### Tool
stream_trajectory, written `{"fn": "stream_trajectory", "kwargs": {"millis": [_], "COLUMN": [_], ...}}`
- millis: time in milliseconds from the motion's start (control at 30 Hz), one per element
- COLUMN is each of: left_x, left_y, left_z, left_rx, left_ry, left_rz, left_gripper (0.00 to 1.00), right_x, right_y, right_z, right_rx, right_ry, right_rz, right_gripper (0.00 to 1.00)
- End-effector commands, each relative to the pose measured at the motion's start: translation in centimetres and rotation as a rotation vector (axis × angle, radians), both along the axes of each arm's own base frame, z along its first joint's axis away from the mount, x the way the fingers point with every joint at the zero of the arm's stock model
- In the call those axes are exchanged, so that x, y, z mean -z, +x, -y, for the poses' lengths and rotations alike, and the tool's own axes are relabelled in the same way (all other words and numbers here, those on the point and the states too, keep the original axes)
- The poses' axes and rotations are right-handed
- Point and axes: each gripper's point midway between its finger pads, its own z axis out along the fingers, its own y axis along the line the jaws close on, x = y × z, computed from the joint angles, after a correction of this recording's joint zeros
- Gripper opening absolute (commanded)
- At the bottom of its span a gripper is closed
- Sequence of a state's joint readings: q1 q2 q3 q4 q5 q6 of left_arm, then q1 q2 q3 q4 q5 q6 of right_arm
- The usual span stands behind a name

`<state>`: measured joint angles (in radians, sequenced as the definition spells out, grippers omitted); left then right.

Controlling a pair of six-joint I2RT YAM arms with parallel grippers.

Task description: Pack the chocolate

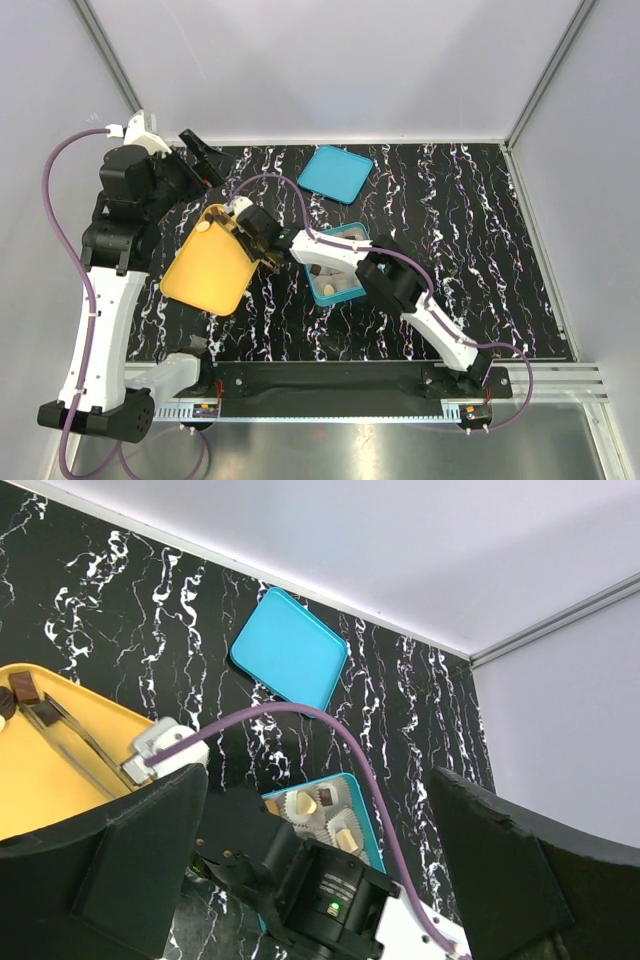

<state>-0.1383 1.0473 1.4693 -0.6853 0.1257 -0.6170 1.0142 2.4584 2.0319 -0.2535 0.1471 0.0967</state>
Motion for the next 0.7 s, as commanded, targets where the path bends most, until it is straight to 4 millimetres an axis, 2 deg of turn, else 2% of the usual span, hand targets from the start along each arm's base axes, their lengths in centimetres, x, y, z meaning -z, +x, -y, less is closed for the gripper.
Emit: {"fn": "stream_trajectory", "kwargs": {"millis": [0,33,67,100,133,167,200,233,267,300,333,367,400,467,533,567,600,667], "left_x": [-1.2,-1.1,-1.1,-1.2,-1.1,-1.2,-1.1,-0.9,-0.8,-0.2,-0.1,0.2,0.7,1.1,2.1,2.2,2.7,3.1], "left_y": [0.4,0.6,0.7,0.8,0.9,1.0,1.0,1.1,1.2,1.4,1.3,1.4,1.5,1.4,1.3,1.3,1.3,1.1], "left_z": [-0.5,-0.7,-0.8,-0.9,-0.9,-0.9,-0.9,-0.9,-0.9,-1.0,-0.9,-1.0,-1.0,-1.0,-1.0,-1.0,-0.9,-0.8], "left_rx": [-0.014,-0.026,-0.029,-0.031,-0.035,-0.035,-0.035,-0.035,-0.036,-0.038,-0.037,-0.037,-0.037,-0.038,-0.037,-0.035,-0.032,-0.022], "left_ry": [0.024,0.032,0.041,0.044,0.047,0.048,0.049,0.051,0.052,0.056,0.056,0.059,0.061,0.063,0.063,0.063,0.063,0.065], "left_rz": [0.062,0.062,0.062,0.062,0.059,0.062,0.059,0.055,0.054,0.042,0.040,0.037,0.027,0.028,0.011,0.014,0.003,-0.002], "left_gripper": [0.99,0.99,0.99,0.99,0.99,0.99,0.99,0.99,0.99,0.99,0.99,0.99,0.99,0.99,0.99,0.99,0.99,0.99], "right_x": [-6.6,-7.2,-9.3,-8.8,-9.5,-11.7,-11.4,-12.0,-14.1,-13.7,-14.1,-16.1,-15.3,-16.8,-15.8,-16.9,-15.7,-15.5], "right_y": [-0.6,-0.8,-1.1,-1.7,-2.0,-2.3,-2.9,-3.2,-3.7,-4.2,-4.6,-5.0,-5.6,-6.1,-6.8,-7.2,-7.7,-8.8], "right_z": [-0.2,0.0,0.3,1.0,1.2,1.6,2.3,2.7,3.4,4.2,4.7,5.5,6.6,8.2,10.1,10.9,12.1,13.9], "right_rx": [-0.008,-0.011,-0.013,-0.015,-0.019,-0.021,-0.024,-0.024,-0.023,-0.020,-0.014,-0.011,-0.003,0.031,0.071,0.080,0.091,0.119], "right_ry": [0.089,0.099,0.128,0.114,0.128,0.162,0.156,0.164,0.193,0.180,0.186,0.211,0.185,0.197,0.155,0.168,0.134,0.128], "right_rz": [0.078,0.079,0.094,0.082,0.086,0.101,0.093,0.087,0.099,0.087,0.080,0.092,0.073,0.073,0.046,0.053,0.030,0.006], "right_gripper": [0.39,0.39,0.38,0.38,0.38,0.38,0.37,0.37,0.37,0.37,0.37,0.37,0.37,0.37,0.36,0.36,0.36,0.36]}}
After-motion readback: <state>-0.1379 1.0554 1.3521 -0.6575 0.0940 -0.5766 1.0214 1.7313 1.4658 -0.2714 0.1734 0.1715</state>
